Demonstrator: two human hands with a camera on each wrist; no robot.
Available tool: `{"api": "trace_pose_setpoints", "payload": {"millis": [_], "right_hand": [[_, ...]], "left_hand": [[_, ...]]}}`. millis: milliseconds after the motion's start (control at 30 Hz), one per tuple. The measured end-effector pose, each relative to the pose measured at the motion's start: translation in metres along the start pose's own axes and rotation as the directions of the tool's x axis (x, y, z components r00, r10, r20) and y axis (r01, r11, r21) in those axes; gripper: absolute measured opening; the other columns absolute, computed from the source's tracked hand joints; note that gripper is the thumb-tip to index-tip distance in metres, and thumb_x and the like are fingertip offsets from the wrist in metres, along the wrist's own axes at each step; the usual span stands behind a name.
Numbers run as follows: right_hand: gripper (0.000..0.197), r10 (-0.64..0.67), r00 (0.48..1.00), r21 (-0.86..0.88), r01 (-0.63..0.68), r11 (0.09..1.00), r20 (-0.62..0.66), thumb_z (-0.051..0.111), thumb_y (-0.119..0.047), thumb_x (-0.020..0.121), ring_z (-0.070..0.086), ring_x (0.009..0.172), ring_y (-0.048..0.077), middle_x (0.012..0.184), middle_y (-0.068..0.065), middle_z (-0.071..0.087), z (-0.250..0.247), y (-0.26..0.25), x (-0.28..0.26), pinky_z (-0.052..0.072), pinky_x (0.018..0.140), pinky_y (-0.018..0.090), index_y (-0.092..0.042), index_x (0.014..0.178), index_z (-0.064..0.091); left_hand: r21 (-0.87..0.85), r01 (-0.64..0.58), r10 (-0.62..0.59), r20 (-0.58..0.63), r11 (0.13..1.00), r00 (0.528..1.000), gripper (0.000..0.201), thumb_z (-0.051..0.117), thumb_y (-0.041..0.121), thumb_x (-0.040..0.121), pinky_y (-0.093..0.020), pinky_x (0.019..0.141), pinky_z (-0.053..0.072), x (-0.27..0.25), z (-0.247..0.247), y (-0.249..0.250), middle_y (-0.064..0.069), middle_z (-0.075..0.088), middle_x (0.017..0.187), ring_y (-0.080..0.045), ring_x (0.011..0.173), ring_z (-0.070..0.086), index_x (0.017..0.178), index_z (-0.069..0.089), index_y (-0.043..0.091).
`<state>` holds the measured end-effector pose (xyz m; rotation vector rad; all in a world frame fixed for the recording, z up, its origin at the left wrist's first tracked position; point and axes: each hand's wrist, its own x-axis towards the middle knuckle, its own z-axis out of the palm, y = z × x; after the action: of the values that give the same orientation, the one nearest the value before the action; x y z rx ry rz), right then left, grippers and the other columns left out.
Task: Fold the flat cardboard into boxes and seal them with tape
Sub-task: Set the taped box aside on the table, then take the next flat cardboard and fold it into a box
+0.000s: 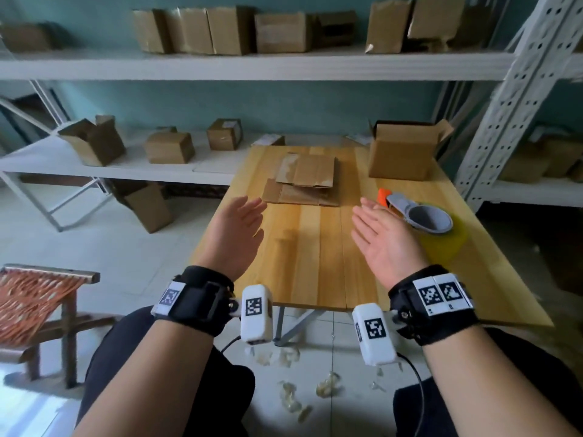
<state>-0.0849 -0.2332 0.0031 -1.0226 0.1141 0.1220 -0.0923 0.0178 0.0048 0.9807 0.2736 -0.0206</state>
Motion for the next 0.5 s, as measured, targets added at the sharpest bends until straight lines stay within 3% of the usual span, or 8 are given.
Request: {"api": "trace_pose_setpoints", "payload": {"millis": [100,233,333,500], "right_hand": [[0.035,0.016,0.999,-0.011,-0.016,1.0,-0.034,0.053,-0.012,0.107,0.045,0.148,0.025,0.148,0.008,0.057,-0.005,0.005,0.007,0.036,0.123,0.041,-0.013,0.141,0.059],[0.036,0.023,0.999,-0.012,-0.023,1.0,-0.026,0.051,-0.016,0.108,0.045,0.148,0.024,0.154,0.009,0.053,0.005,0.005,0.02,0.037,0.122,0.041,-0.013,0.144,0.055],[0.046,0.049,0.998,0.005,-0.049,0.999,0.039,0.049,-0.018,0.109,0.037,0.153,0.025,0.162,0.011,0.043,0.017,-0.004,0.04,0.033,0.125,0.042,-0.011,0.155,0.044],[0.059,0.058,0.997,0.015,-0.059,0.998,0.059,0.051,-0.02,0.108,0.019,0.16,0.027,0.171,0.013,0.024,0.034,-0.022,0.088,0.022,0.128,0.046,-0.011,0.162,0.031]], "left_hand": [[0.049,0.008,-0.008,-0.01,0.999,1.0,0.043,0.044,0.036,0.109,-0.045,0.131,0.019,0.005,0.002,-0.005,-0.008,0.061,0.148,-0.024,0.154,0.038,0.137,0.063,0.01],[0.08,-0.006,0.005,0.015,0.997,1.0,0.05,0.045,0.038,0.109,-0.04,0.13,0.018,0.02,0.012,-0.01,-0.007,0.057,0.154,-0.021,0.157,0.033,0.146,0.059,0.009],[0.104,-0.024,0.022,0.02,0.994,1.0,0.058,0.04,0.043,0.109,-0.034,0.128,0.014,0.04,0.021,-0.008,-0.002,0.045,0.165,-0.014,0.161,0.023,0.156,0.05,0.01],[0.042,-0.063,0.063,0.001,0.997,0.998,0.061,0.036,0.045,0.11,-0.035,0.131,0.01,0.087,0.025,0.007,0.0,0.03,0.173,-0.015,0.163,0.015,0.163,0.039,0.015]]}}
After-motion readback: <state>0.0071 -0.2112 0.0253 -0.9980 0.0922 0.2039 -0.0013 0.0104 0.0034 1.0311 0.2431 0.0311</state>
